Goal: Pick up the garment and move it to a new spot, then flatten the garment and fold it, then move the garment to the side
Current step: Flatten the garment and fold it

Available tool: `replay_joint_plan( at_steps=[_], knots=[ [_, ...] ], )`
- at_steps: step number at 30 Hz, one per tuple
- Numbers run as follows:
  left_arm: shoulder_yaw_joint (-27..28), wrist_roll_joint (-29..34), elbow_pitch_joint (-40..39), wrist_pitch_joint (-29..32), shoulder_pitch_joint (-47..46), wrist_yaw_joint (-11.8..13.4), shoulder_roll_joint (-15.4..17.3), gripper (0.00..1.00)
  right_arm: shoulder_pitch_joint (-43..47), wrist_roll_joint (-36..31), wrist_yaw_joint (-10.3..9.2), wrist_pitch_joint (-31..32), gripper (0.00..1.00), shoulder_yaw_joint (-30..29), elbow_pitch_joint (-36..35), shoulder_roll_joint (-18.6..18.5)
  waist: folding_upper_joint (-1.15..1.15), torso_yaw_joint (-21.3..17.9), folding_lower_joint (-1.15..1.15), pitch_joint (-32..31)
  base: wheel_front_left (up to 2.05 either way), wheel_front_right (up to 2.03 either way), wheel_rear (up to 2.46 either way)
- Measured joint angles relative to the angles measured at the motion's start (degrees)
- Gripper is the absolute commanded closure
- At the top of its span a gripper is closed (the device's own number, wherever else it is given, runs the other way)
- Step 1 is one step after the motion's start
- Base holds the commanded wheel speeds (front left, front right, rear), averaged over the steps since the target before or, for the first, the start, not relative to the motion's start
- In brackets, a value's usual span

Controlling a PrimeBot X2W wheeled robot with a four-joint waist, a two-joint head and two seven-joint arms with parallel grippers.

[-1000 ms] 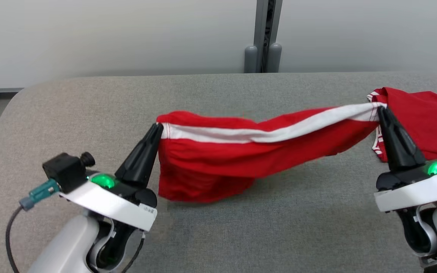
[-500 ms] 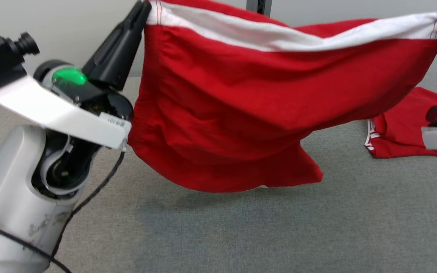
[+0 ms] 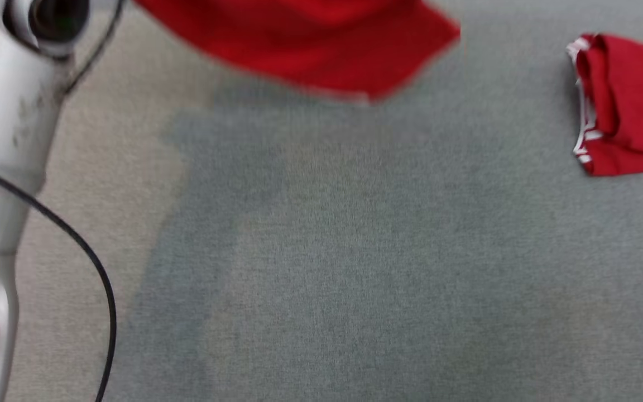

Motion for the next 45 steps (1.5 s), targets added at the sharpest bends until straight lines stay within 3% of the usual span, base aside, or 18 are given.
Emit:
replay_joint_plan(
  at_steps=[5, 9, 13, 18, 30, 37, 45],
  knots=[
    [-1.24, 5.71, 8.16, -5.53, -11.20, -0.08, -0.87, 1.00, -11.72, -3.32, 0.01, -0.09, 1.00, -1.00, 2.64, 3.34, 0.00, -0.63, 0.00, 7.17, 0.00, 0.00, 0.00],
    [-1.43, 9.46, 6.60, -6.12, -14.73, -0.15, -0.91, 1.00, -14.10, -6.79, 0.01, -0.09, 1.00, -1.90, 1.45, 3.94, 0.00, -1.21, 0.00, 12.96, 0.00, 0.00, 0.00],
    [-0.12, 10.05, 2.36, -6.19, -10.37, -0.18, -0.71, 1.00, -11.35, -8.28, 0.01, -0.09, 1.00, -2.26, -0.87, 3.92, 0.00, -1.62, 0.00, 18.08, 0.00, 0.00, 0.00],
    [-3.67, 8.66, -4.03, -6.15, -0.32, -0.19, 0.33, 1.00, -2.37, -8.70, 0.01, -0.08, 1.00, -2.34, -4.09, 2.57, 0.00, -1.88, 0.00, 21.71, 0.00, 0.00, 0.00],
    [-5.99, 8.99, -20.52, -6.17, 26.71, -0.23, 4.52, 1.00, 26.76, -7.00, 0.01, -0.09, 1.00, -10.76, -14.95, -1.86, 0.00, -1.00, 0.00, 15.76, 0.00, 0.00, 0.00],
    [-7.15, 9.14, -25.73, -6.17, 40.60, -0.23, 5.90, 1.00, 43.75, -7.12, 0.01, -0.09, 1.00, -15.50, -19.40, -1.60, 0.00, -0.12, 0.00, 9.12, 0.00, 0.00, 0.00],
    [-10.92, 9.42, -29.66, -6.17, 51.40, -0.23, 7.51, 1.00, 57.20, -7.16, 0.01, -0.09, 1.00, -19.65, -24.58, -1.33, 0.00, 0.63, 0.00, 2.36, 0.00, 0.00, 0.00]
  ],
)
